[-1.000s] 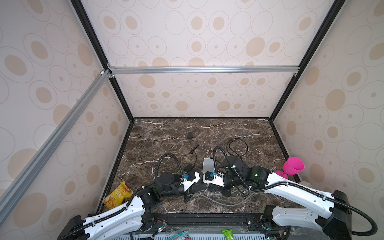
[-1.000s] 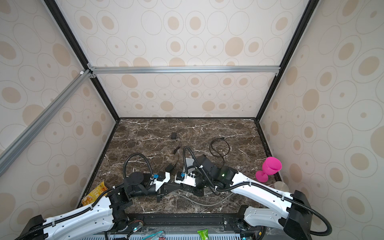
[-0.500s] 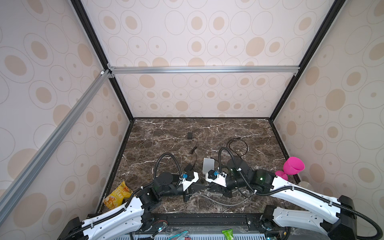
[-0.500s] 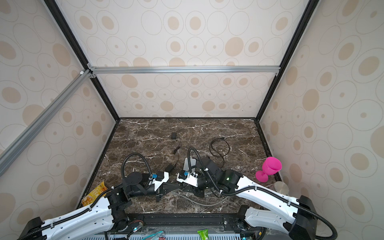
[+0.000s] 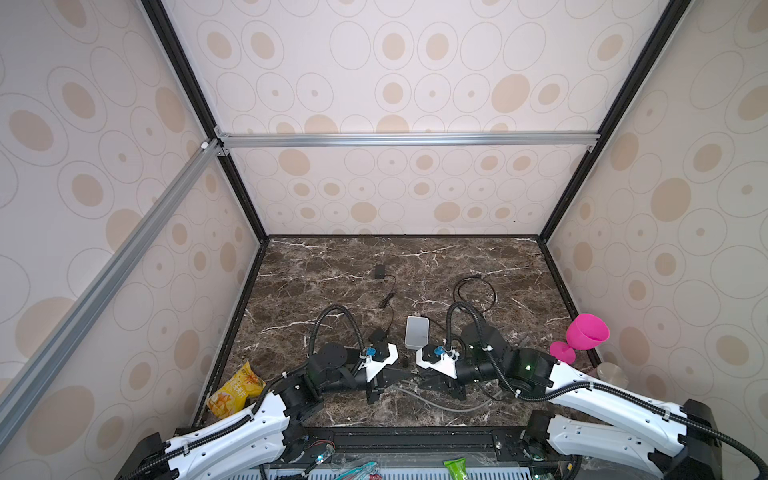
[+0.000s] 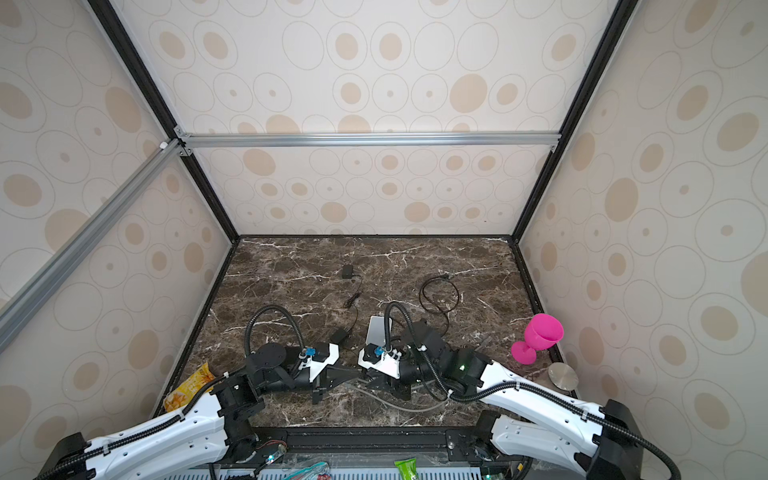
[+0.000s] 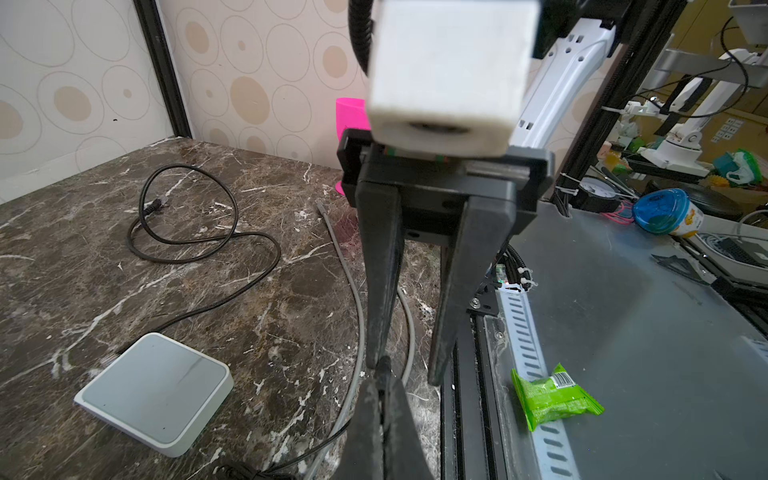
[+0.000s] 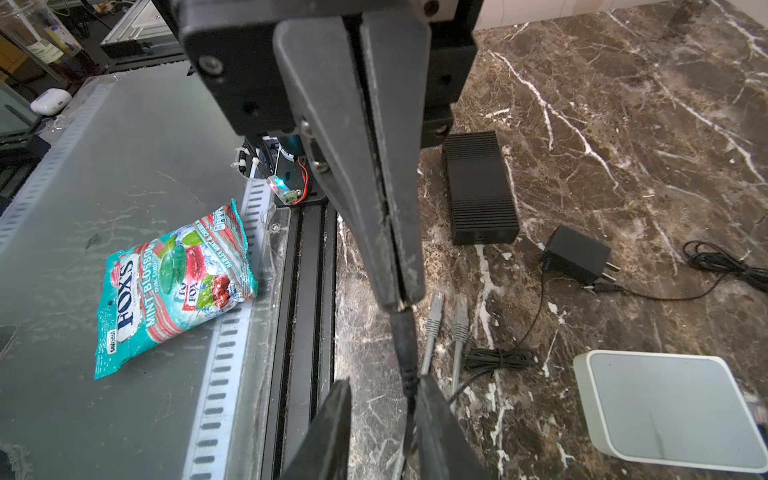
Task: Insert the plug into the switch port
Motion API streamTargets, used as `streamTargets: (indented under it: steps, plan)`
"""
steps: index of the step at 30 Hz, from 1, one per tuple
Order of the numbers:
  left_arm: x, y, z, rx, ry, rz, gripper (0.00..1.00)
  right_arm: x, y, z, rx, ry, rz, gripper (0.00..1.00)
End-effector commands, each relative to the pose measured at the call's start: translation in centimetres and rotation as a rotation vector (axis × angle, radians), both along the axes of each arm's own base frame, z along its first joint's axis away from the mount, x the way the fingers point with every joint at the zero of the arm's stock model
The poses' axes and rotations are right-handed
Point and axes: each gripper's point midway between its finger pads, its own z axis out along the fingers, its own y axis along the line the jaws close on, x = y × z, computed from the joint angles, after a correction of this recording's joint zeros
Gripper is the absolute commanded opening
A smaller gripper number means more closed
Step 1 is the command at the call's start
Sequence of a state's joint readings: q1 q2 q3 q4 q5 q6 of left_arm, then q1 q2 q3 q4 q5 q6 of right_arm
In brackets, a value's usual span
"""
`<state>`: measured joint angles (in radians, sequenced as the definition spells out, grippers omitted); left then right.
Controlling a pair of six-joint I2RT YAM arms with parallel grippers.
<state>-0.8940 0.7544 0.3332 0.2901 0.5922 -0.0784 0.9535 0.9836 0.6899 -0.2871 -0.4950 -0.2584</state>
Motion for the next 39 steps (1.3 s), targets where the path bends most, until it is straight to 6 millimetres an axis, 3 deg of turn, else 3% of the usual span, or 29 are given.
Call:
streamTargets:
  steps: [1,9,17,19,20,21,23,25,29,31,33,35,37,39]
  plan:
    - [0.6,0.0,1.2,-0.020,-0.036,0.017,0.00,-0.3,0.6,1.3,0.036,-0.008,0.033,0.26]
    - [0.6,0.0,1.2,-0.020,-0.034,0.017,0.00,-0.1,0.5,1.6,0.046,-0.016,0.017,0.21]
    - [0.7,0.0,1.4,-0.028,-0.032,0.015,0.00,0.3,1.0,2.1,0.069,-0.008,-0.004,0.00]
    - [0.7,-0.1,1.5,-0.041,-0.025,0.017,0.00,0.7,0.9,2.1,0.065,-0.014,-0.026,0.00]
    - [1.0,0.0,1.5,-0.053,-0.016,0.036,0.06,1.0,0.9,2.1,0.058,-0.022,-0.046,0.00]
    - [1.3,0.1,1.6,-0.064,-0.003,0.062,0.20,1.5,0.8,2.0,0.047,-0.030,-0.068,0.00]
    - [3.1,0.8,1.6,-0.088,0.039,0.184,0.67,3.1,0.2,1.4,-0.005,-0.063,-0.160,0.00]
    - [5.3,2.3,1.6,-0.115,0.088,0.351,0.95,5.8,-1.1,0.9,-0.092,-0.136,-0.294,0.00]
    - [9.4,7.0,1.3,-0.147,0.159,0.697,0.98,11.7,-4.4,1.9,-0.302,-0.362,-0.557,0.00]
    - [11.1,11.0,0.2,-0.148,0.213,0.931,0.98,12.8,-4.4,2.6,-0.346,-0.420,-0.562,0.00]
    - [12.0,16.2,-1.2,-0.174,0.304,1.221,0.98,12.2,-2.7,2.0,-0.341,-0.386,-0.473,0.00]
    - [11.5,20.3,-2.4,-0.175,0.357,1.409,0.91,10.5,-0.4,0.1,-0.316,-0.287,-0.348,0.00]
    - [10.8,21.9,-3.6,-0.169,0.399,1.468,0.92,8.8,1.5,-2.1,-0.308,-0.180,-0.244,0.00]
    - [10.2,22.2,-5.2,-0.160,0.465,1.472,0.90,7.4,2.9,-4.2,-0.299,-0.097,-0.160,0.00]
